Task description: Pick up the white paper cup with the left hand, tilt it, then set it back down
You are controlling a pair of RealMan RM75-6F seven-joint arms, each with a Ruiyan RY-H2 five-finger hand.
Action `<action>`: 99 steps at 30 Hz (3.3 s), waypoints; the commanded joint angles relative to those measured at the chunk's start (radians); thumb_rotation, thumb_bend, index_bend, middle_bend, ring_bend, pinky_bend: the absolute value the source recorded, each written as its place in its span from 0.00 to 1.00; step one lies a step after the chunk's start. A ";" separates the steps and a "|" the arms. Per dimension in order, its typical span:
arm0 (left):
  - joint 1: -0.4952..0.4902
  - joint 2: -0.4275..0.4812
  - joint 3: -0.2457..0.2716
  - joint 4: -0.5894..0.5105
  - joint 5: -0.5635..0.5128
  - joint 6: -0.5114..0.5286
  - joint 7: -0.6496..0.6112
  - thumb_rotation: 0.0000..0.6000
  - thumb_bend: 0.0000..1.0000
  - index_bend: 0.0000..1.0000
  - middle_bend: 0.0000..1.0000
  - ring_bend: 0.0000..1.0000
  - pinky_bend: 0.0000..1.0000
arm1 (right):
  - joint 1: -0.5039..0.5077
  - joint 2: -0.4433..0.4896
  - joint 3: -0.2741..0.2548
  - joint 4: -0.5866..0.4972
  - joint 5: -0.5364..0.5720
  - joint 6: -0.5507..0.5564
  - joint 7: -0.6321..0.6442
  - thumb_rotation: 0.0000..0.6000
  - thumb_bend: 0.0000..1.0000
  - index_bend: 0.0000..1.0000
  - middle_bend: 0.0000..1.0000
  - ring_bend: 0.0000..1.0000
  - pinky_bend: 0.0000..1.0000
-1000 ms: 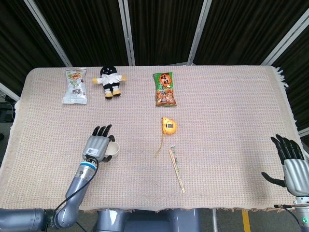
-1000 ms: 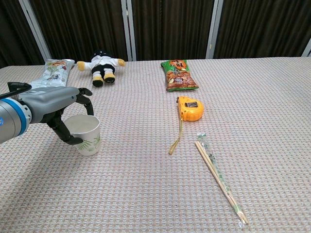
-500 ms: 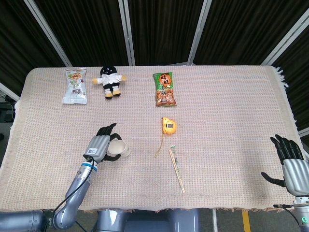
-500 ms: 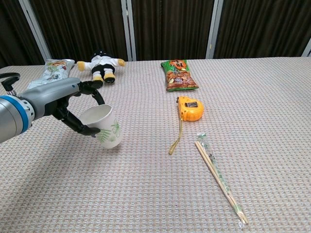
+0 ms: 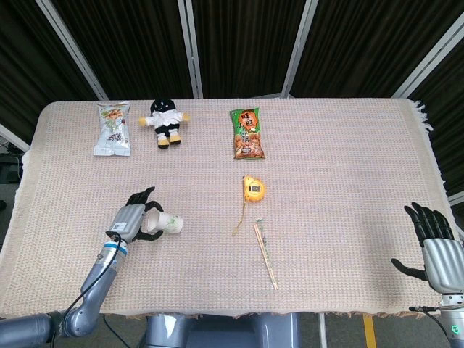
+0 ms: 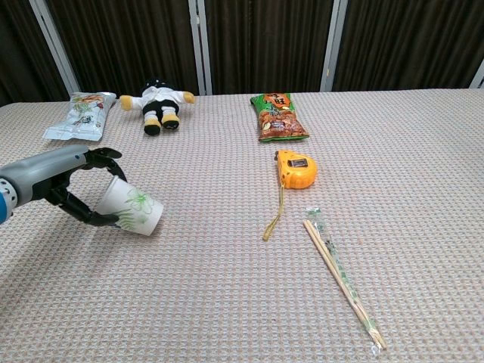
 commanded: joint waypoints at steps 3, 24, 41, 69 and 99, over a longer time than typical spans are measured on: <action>0.009 0.028 0.012 0.001 0.004 0.003 -0.012 1.00 0.18 0.16 0.00 0.00 0.00 | -0.001 -0.001 0.000 -0.001 -0.001 0.002 -0.001 1.00 0.00 0.00 0.00 0.00 0.00; -0.096 -0.060 0.040 -0.016 -0.131 0.171 0.442 1.00 0.17 0.21 0.00 0.00 0.00 | -0.004 0.002 0.000 -0.003 -0.001 0.007 0.000 1.00 0.00 0.00 0.00 0.00 0.00; -0.141 -0.161 0.033 0.031 -0.186 0.207 0.554 1.00 0.17 0.32 0.00 0.00 0.00 | -0.004 0.006 0.000 -0.006 0.000 0.005 0.007 1.00 0.00 0.00 0.00 0.00 0.00; -0.015 -0.184 -0.046 0.048 0.140 0.070 -0.303 1.00 0.20 0.41 0.00 0.00 0.00 | -0.001 0.002 0.000 -0.008 0.004 -0.004 -0.005 1.00 0.00 0.00 0.00 0.00 0.00; 0.075 -0.079 0.036 0.157 0.245 0.023 -0.481 1.00 0.20 0.16 0.00 0.00 0.00 | -0.001 -0.004 -0.003 -0.011 0.002 -0.003 -0.028 1.00 0.00 0.00 0.00 0.00 0.00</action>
